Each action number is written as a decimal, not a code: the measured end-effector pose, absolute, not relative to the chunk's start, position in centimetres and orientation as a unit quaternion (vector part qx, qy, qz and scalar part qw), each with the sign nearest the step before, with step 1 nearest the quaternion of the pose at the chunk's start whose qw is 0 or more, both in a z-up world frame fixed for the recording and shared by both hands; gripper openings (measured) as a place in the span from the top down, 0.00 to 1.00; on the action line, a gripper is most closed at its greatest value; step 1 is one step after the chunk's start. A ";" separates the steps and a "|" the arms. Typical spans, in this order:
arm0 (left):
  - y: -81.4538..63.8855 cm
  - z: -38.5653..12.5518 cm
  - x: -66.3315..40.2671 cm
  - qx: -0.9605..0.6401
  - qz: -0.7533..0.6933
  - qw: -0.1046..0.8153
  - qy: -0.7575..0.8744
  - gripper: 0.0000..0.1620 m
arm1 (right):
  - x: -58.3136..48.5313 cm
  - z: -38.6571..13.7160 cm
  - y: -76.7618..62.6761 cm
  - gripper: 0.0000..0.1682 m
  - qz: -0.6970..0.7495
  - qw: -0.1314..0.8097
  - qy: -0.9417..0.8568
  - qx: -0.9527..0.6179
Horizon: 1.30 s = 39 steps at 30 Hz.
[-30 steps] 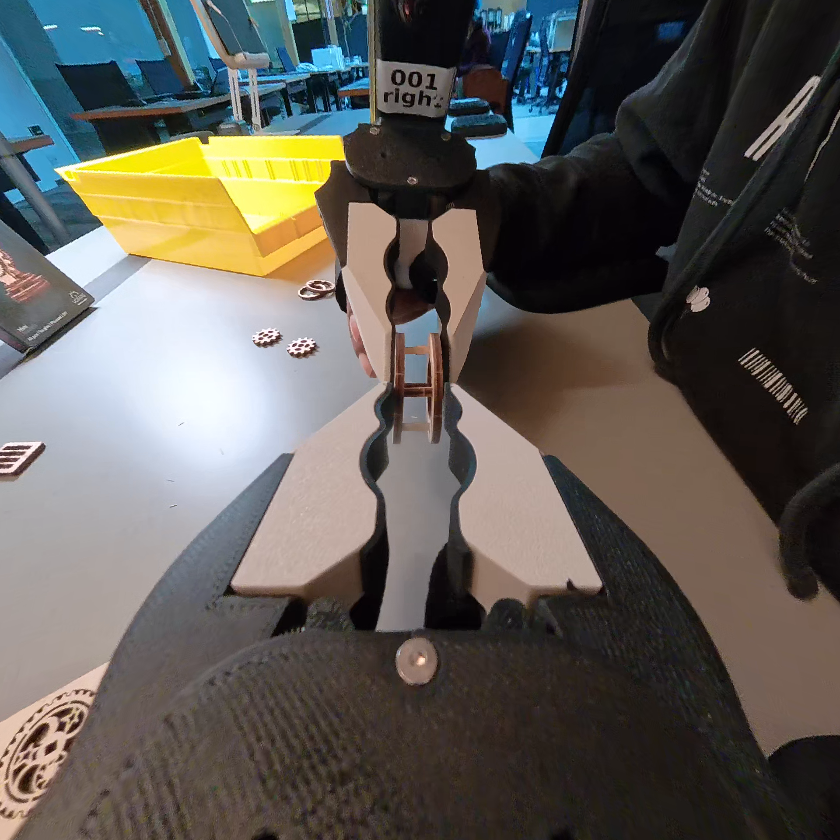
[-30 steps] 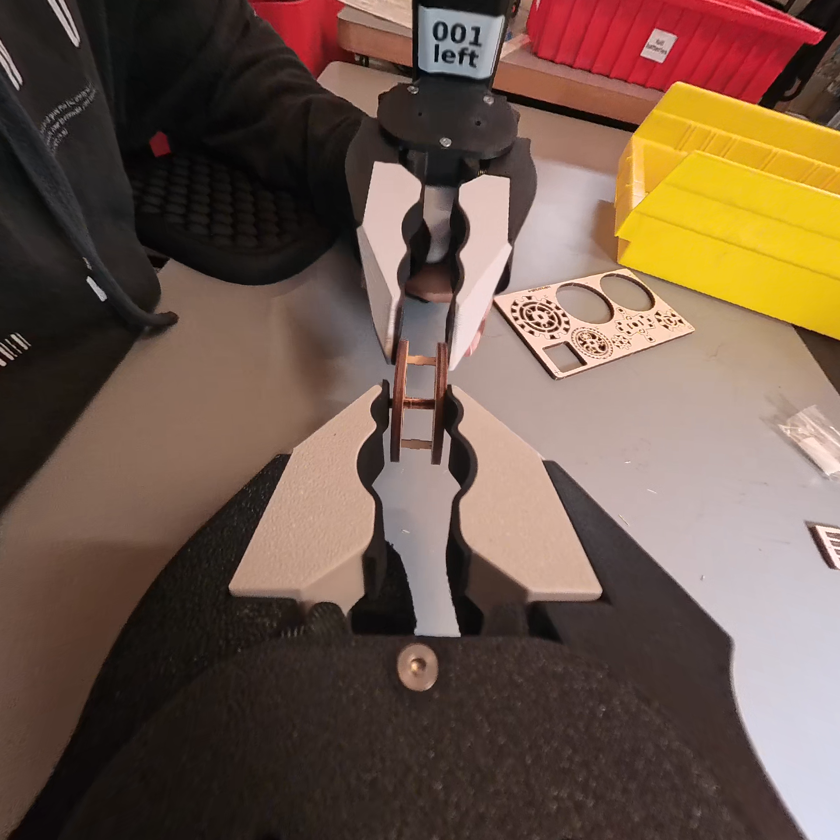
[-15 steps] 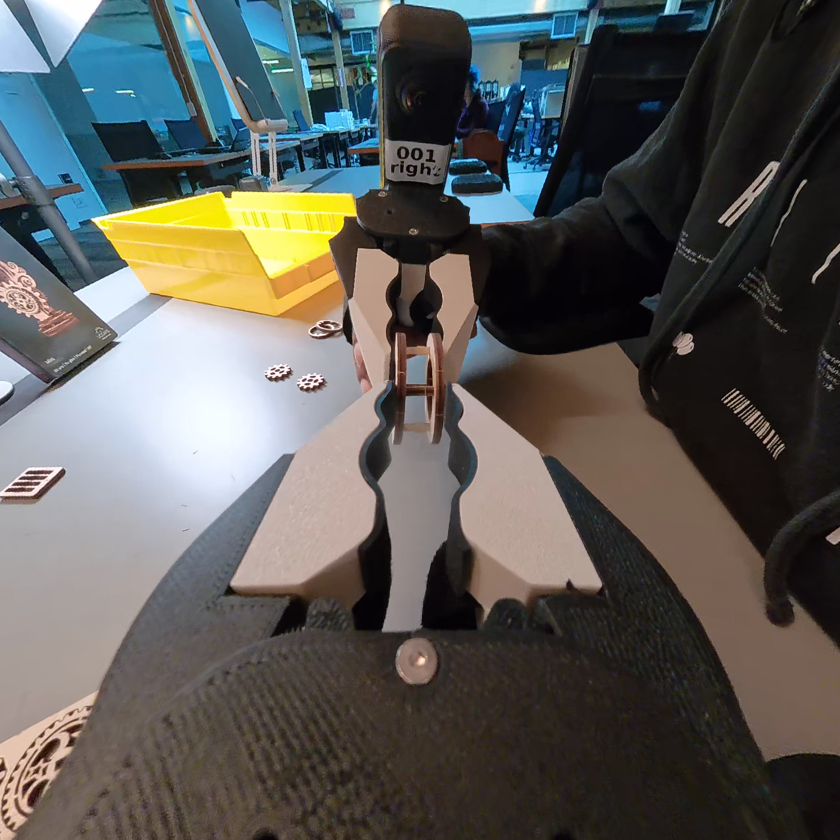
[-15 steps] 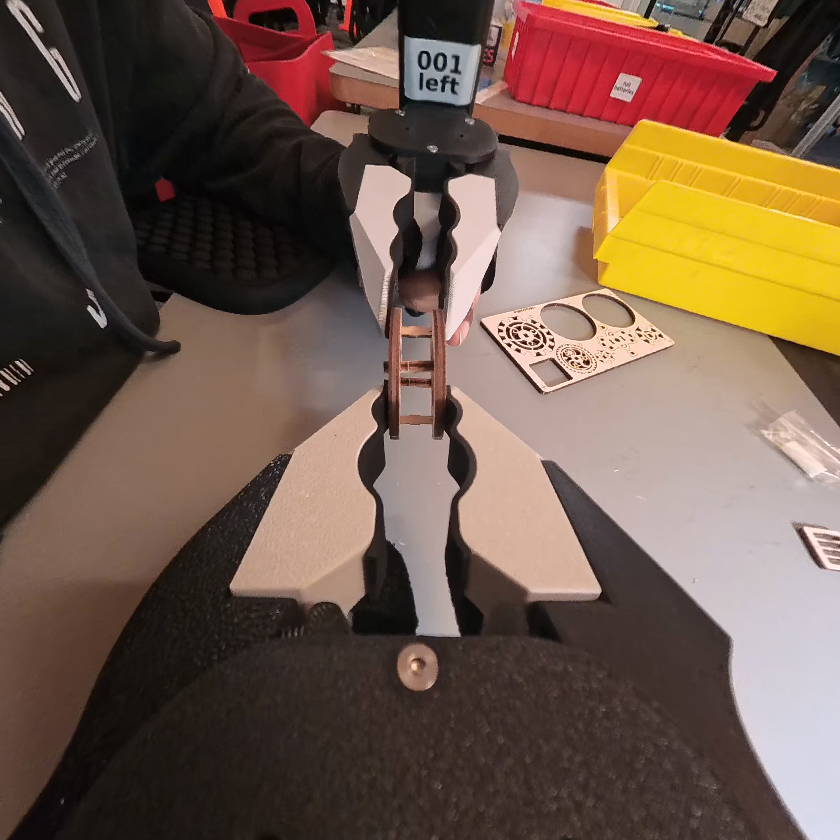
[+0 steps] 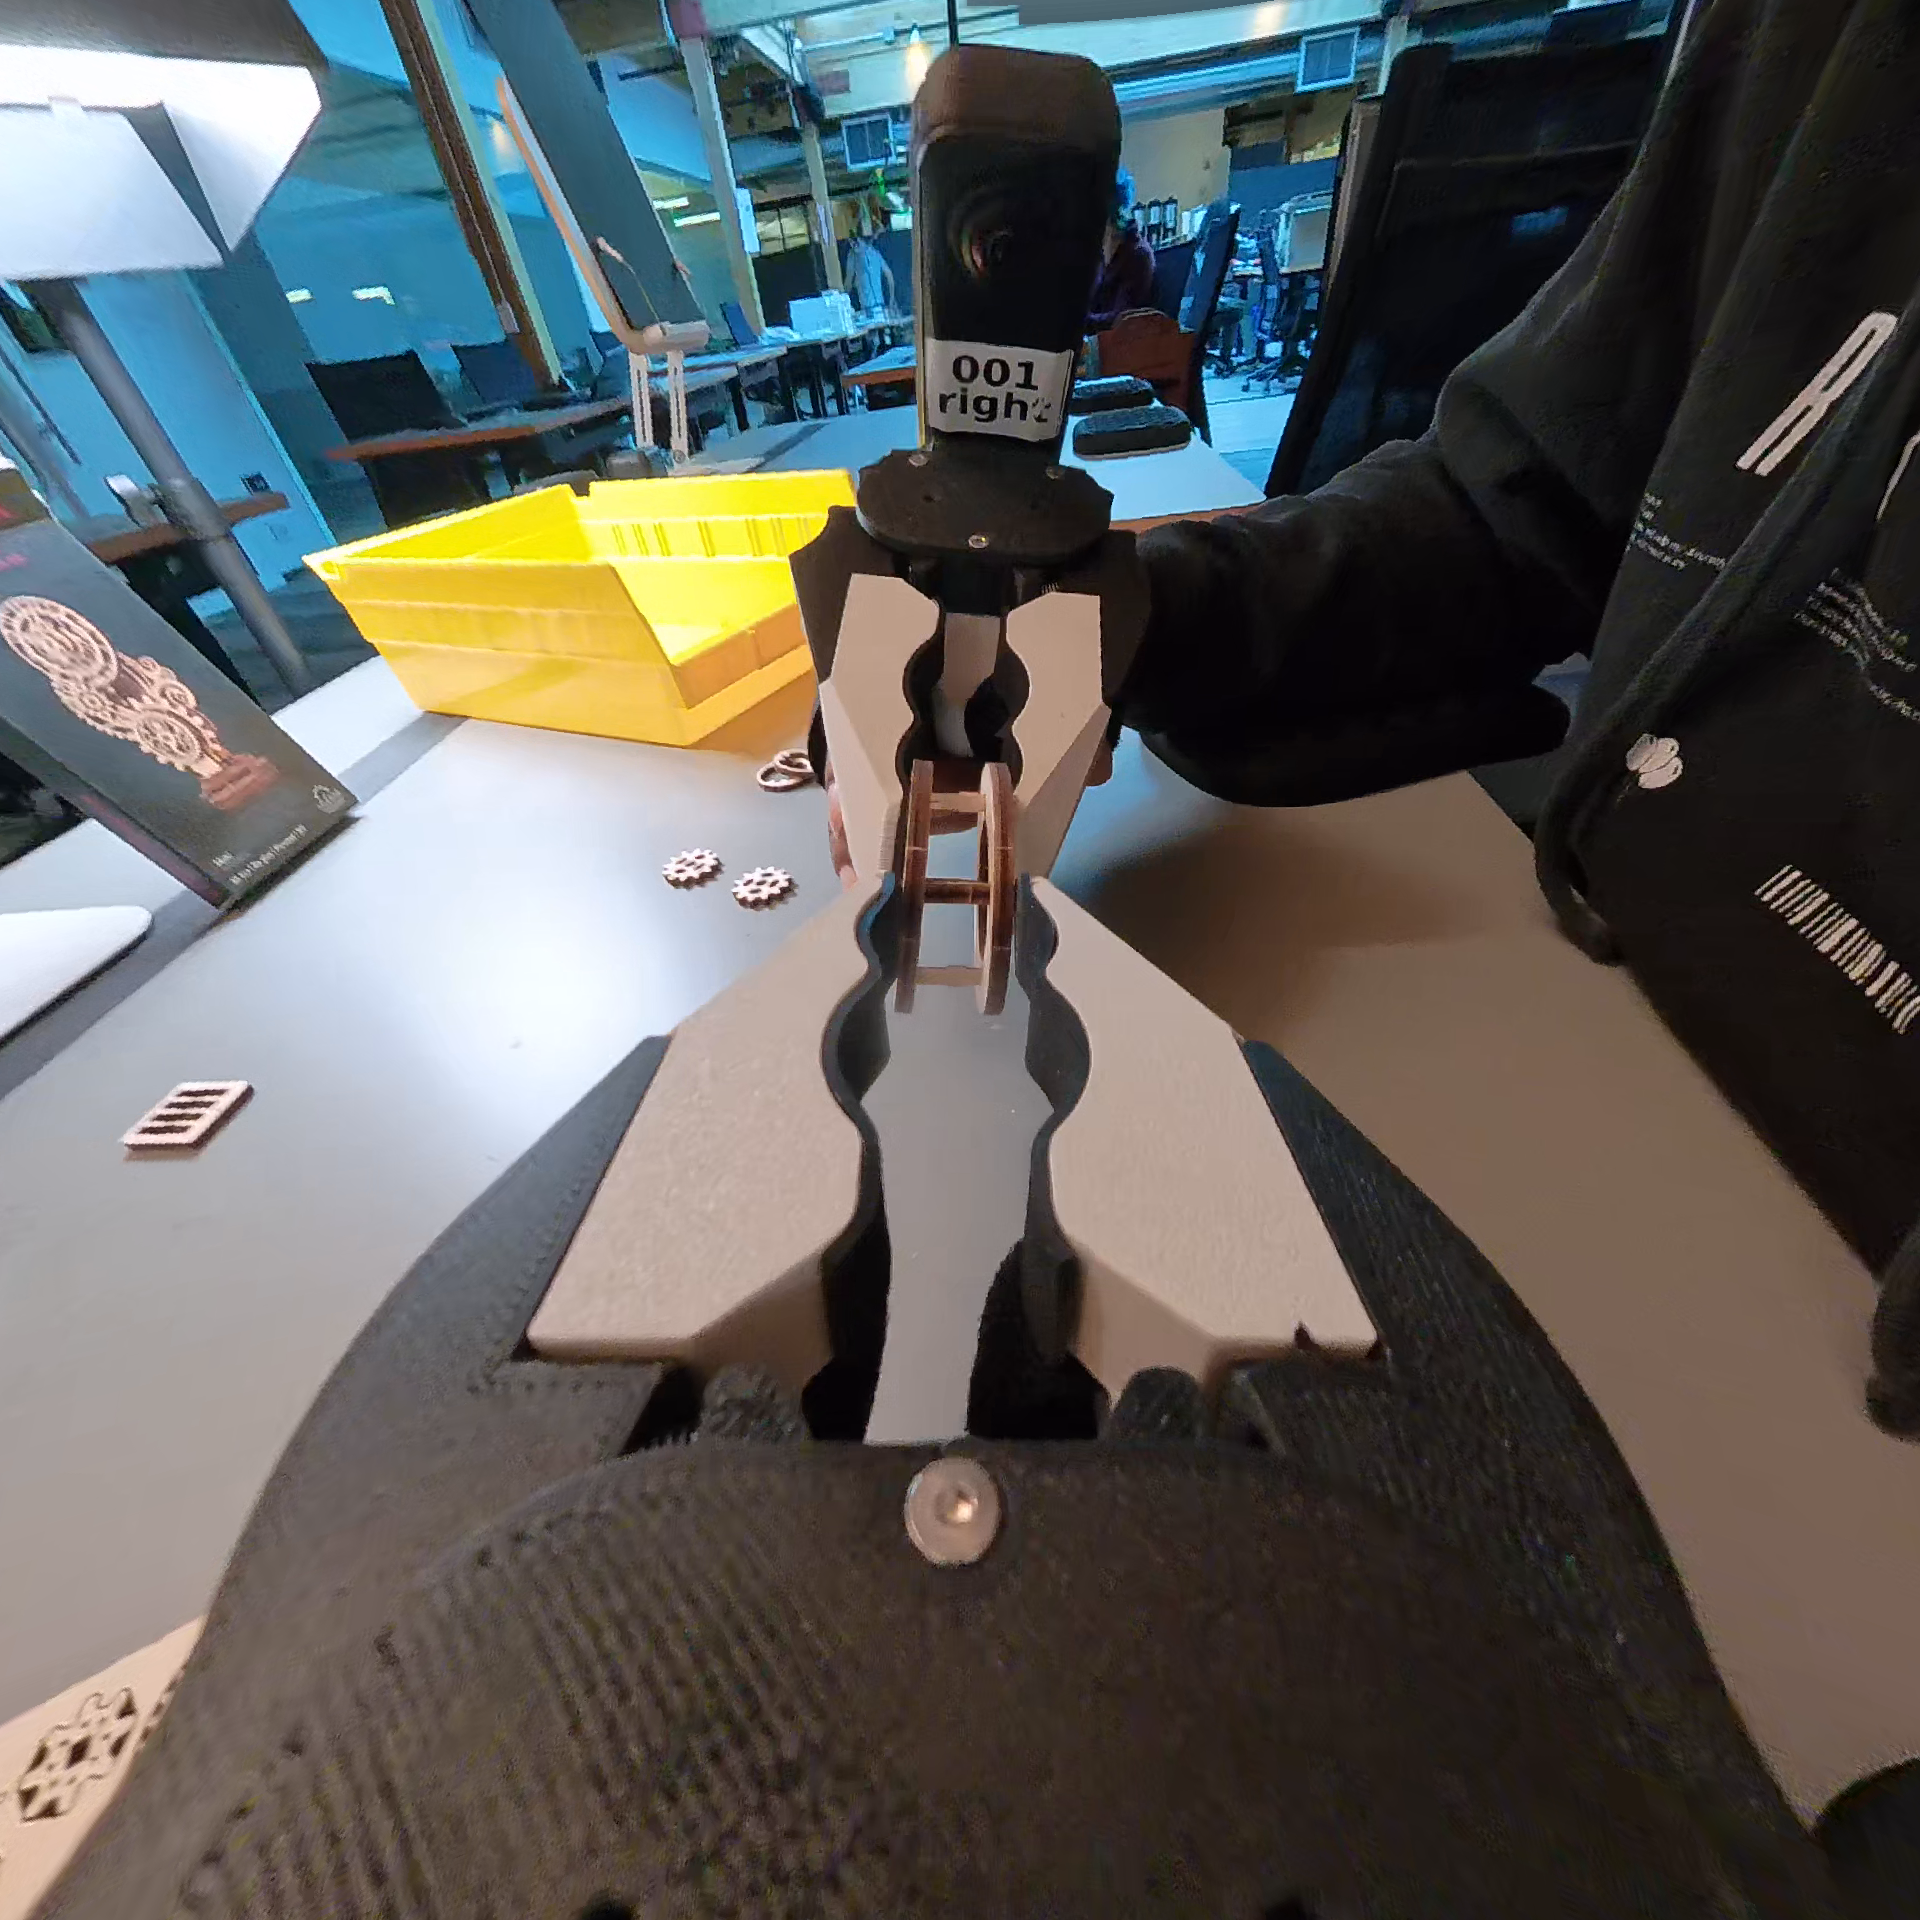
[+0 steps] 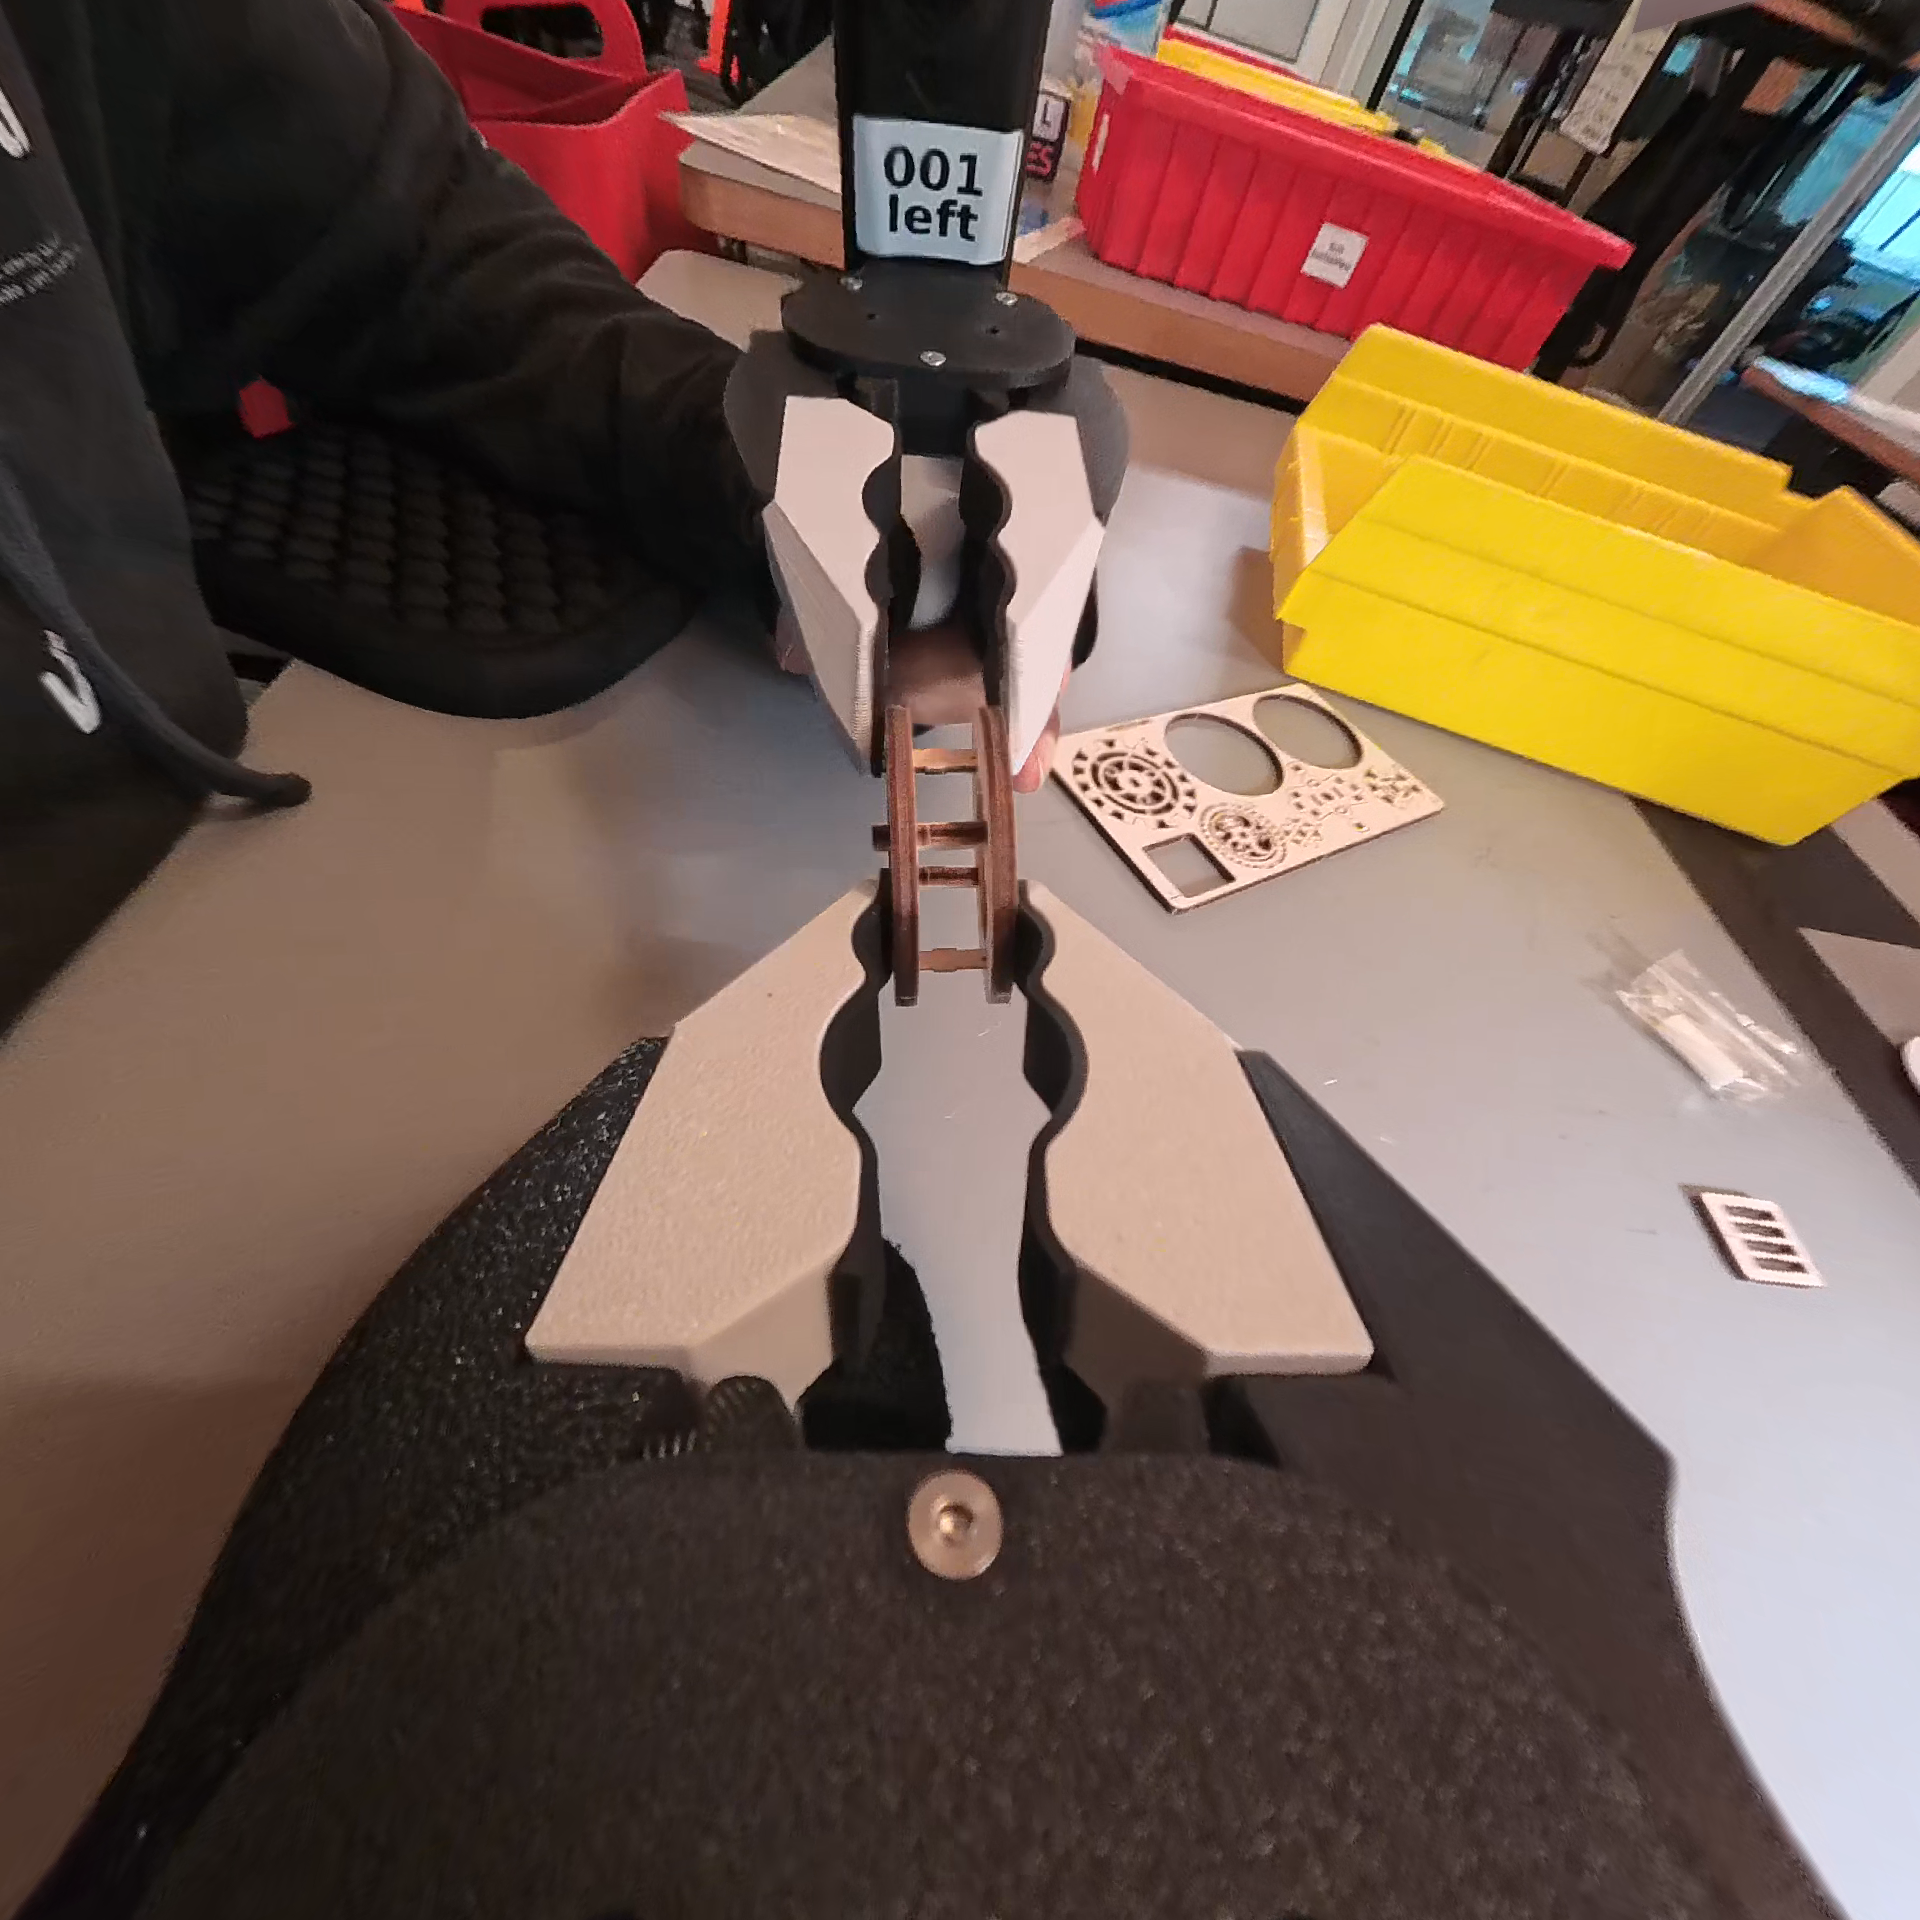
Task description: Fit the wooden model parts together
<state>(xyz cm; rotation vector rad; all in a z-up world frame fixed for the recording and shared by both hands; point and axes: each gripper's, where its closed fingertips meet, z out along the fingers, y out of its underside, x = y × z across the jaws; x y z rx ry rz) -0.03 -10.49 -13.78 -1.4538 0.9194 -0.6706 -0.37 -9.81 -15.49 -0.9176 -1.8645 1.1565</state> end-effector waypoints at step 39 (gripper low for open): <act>-10.4 -14.8 -0.1 -0.642 -0.235 0.586 0.436 0.89 | 0.0 -16.8 -9.4 0.88 0.410 0.388 -0.754 -0.336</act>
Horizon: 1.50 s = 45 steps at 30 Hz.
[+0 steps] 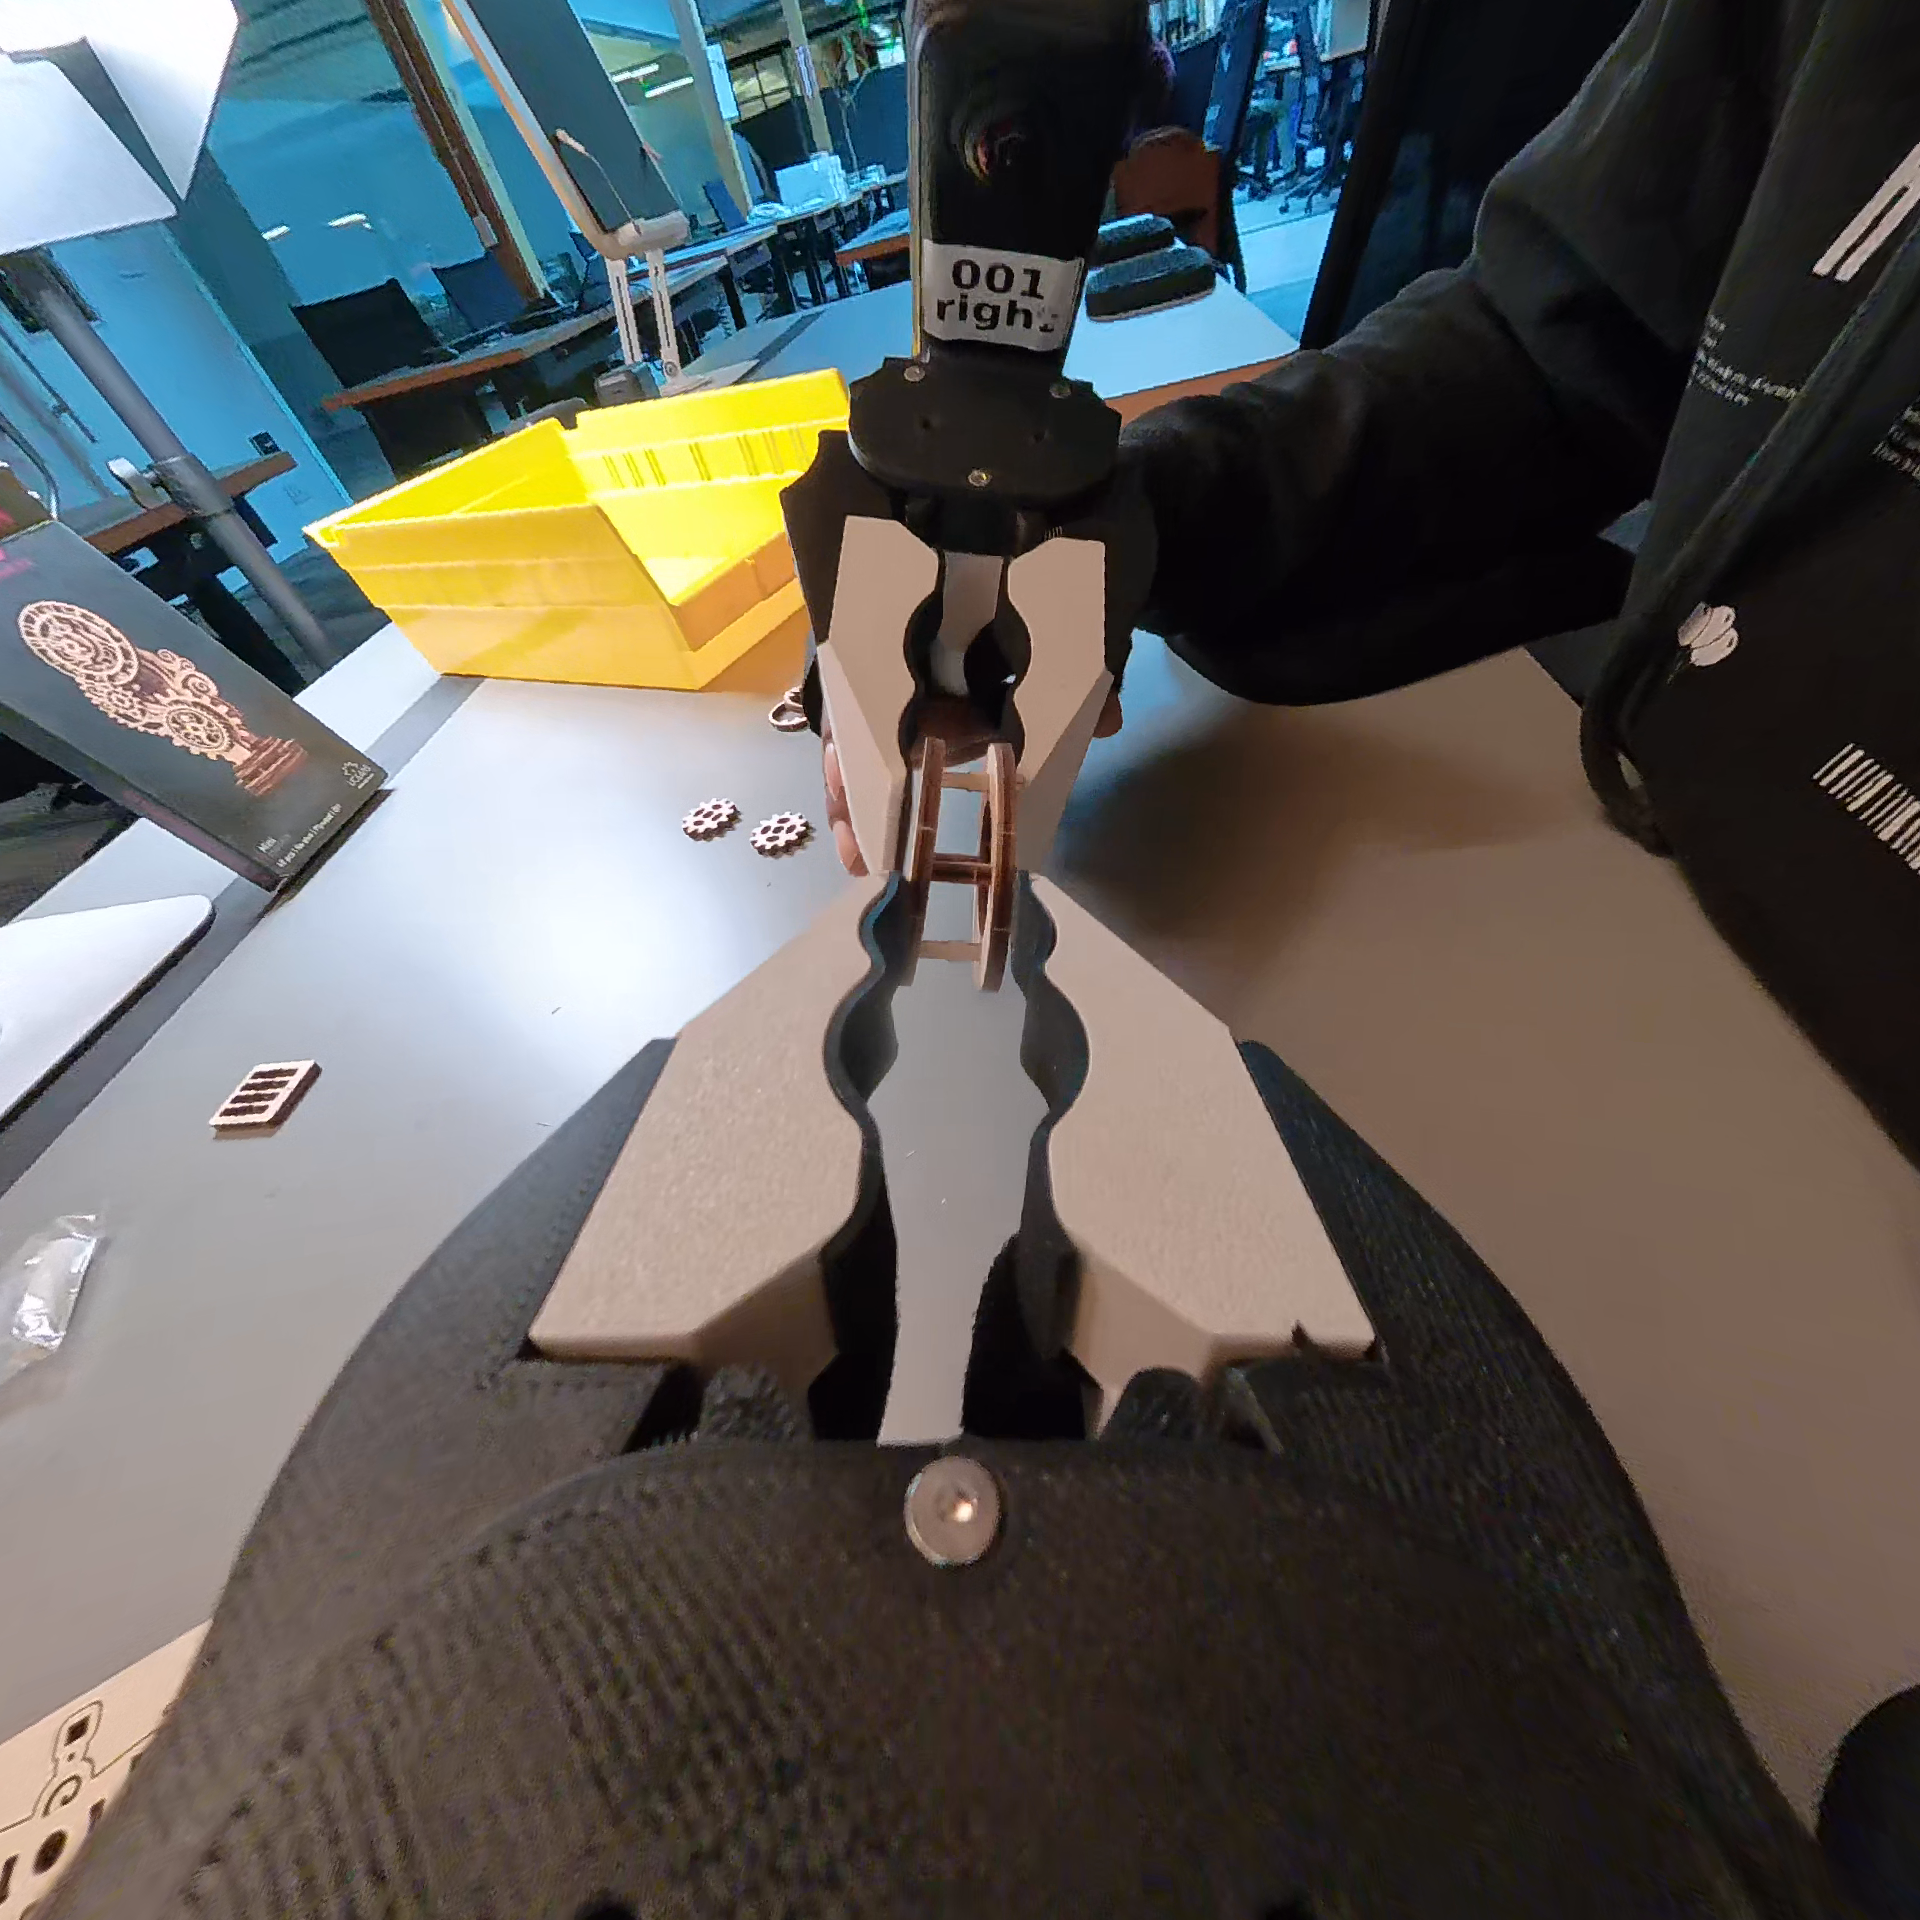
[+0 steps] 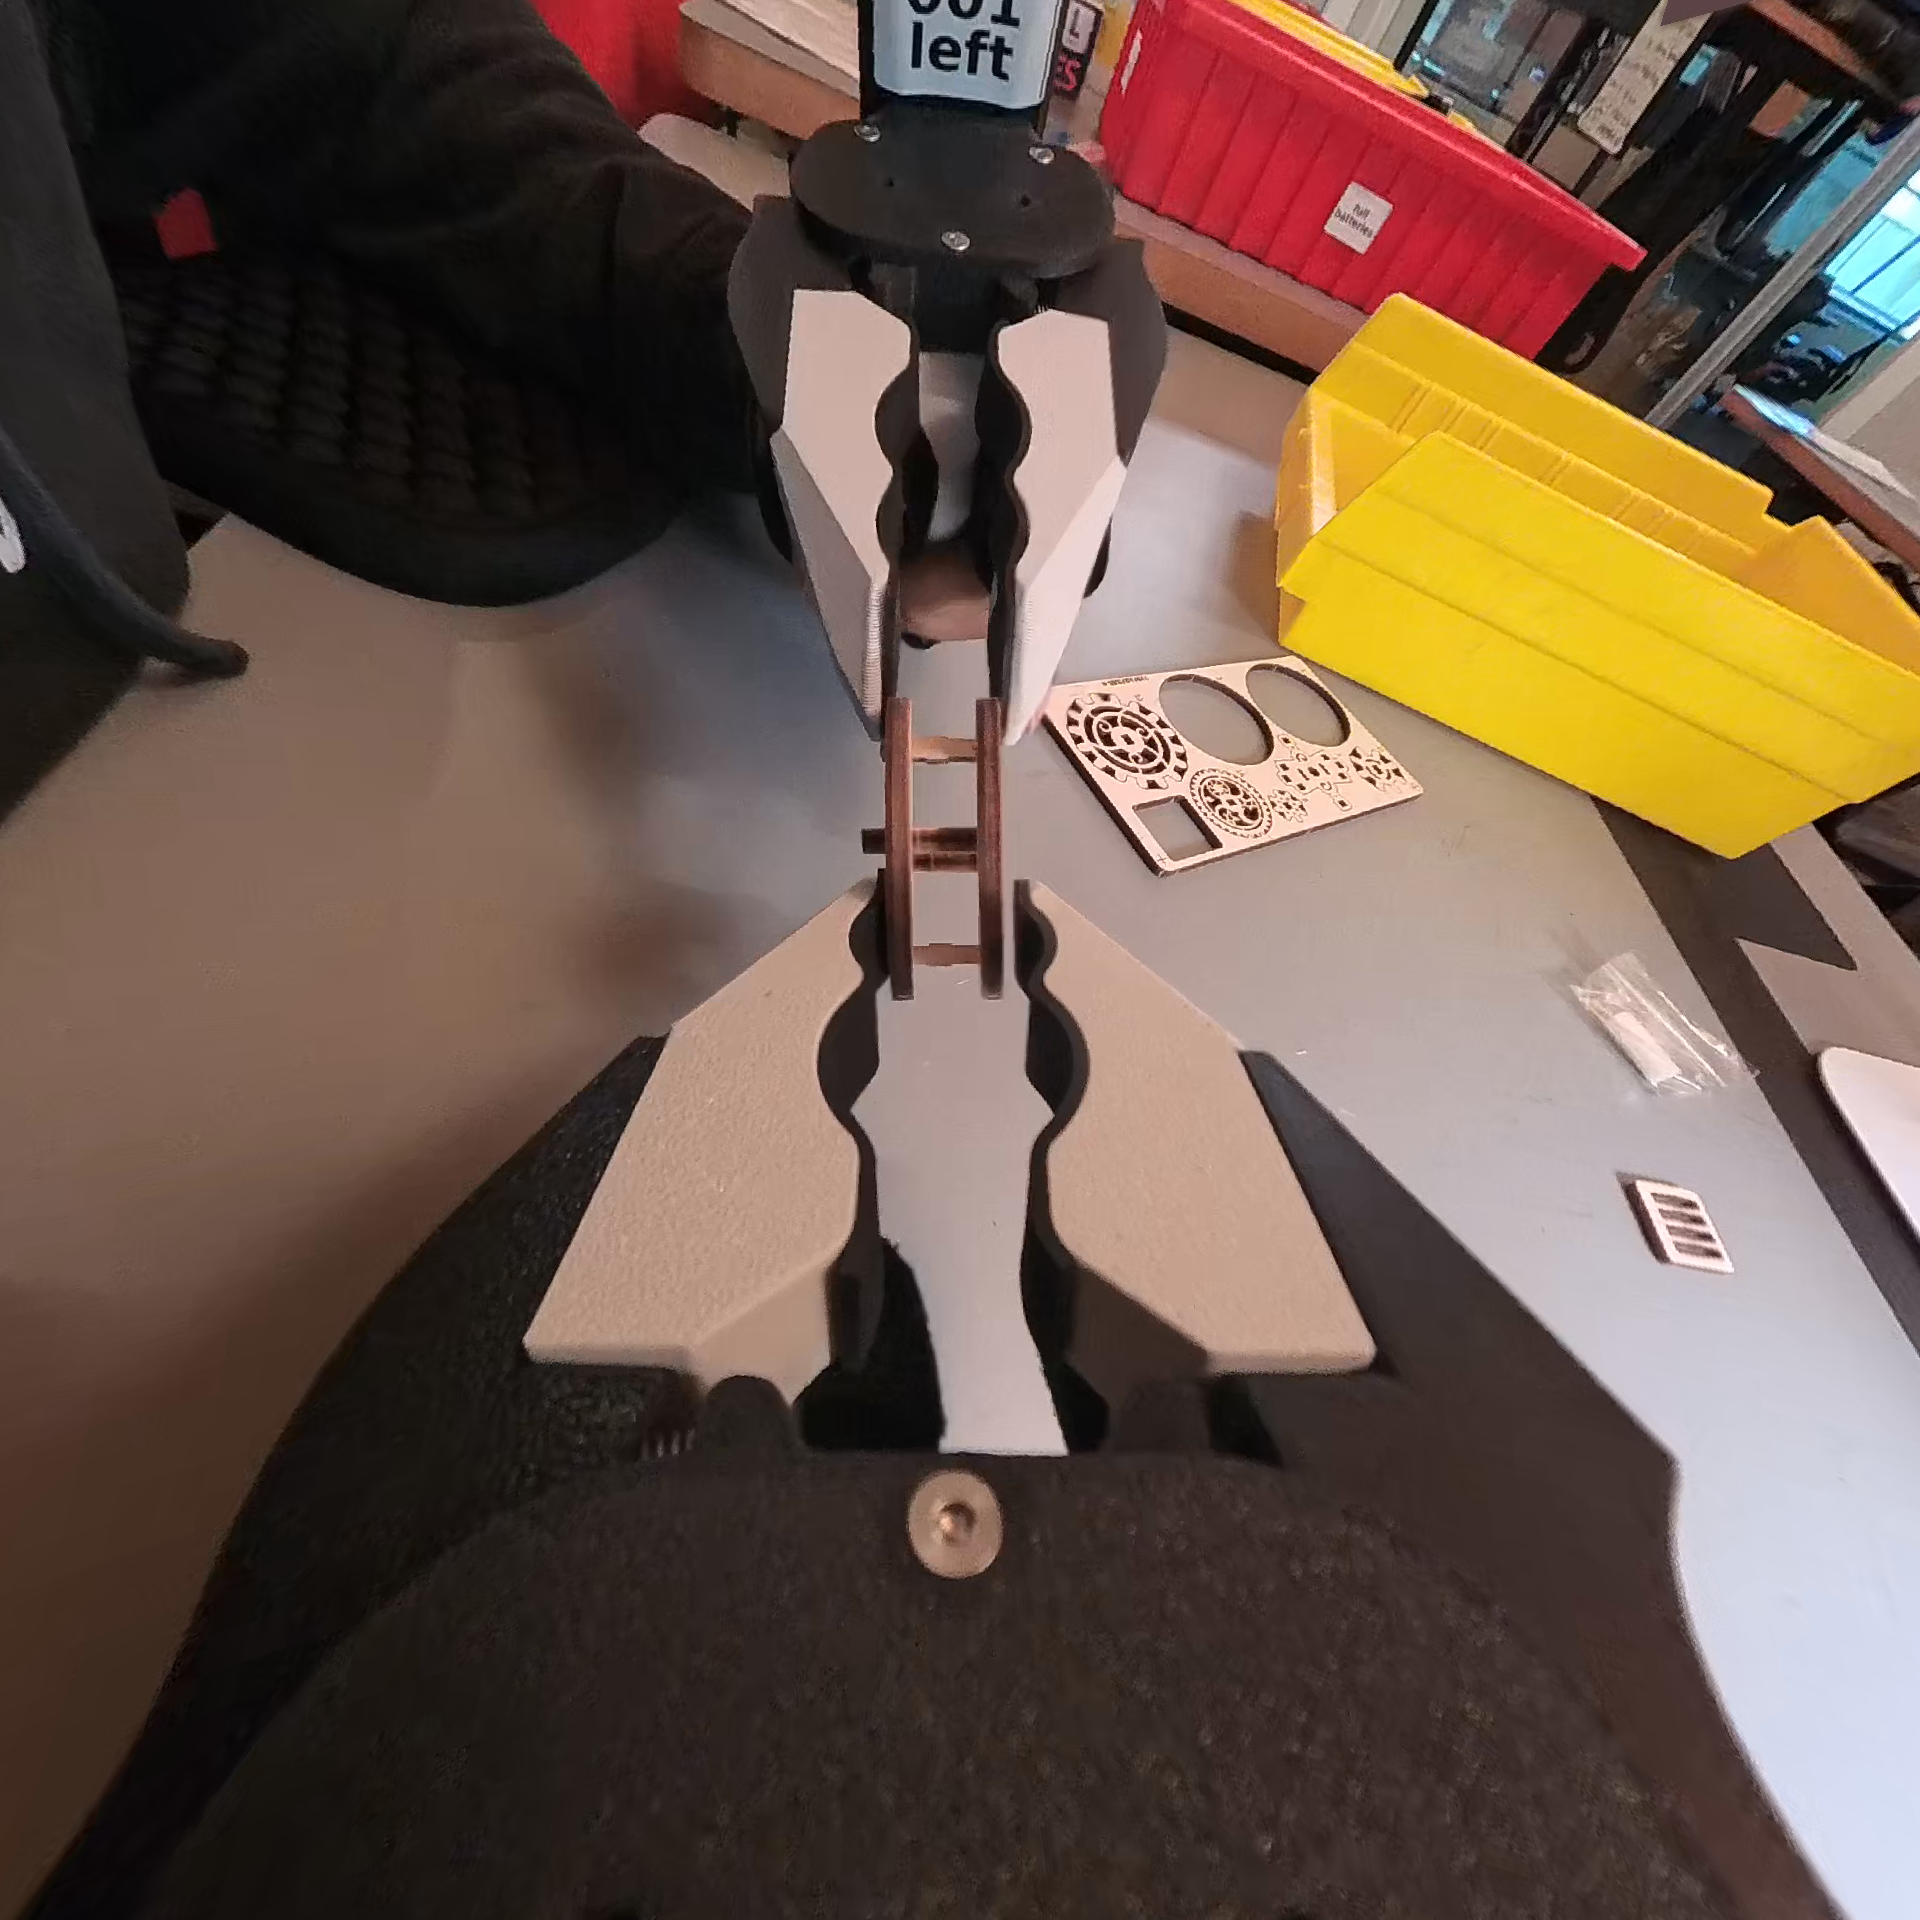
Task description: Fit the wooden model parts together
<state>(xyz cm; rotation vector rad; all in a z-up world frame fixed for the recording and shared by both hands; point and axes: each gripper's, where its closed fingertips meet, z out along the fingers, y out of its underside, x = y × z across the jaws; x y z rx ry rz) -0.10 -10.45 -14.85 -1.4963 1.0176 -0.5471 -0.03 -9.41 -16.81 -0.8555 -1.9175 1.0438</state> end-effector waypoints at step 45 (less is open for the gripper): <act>-10.5 -16.4 0.4 -0.659 -0.230 0.557 0.450 0.89 | 0.2 -16.8 -10.4 0.91 0.413 0.353 -0.766 -0.343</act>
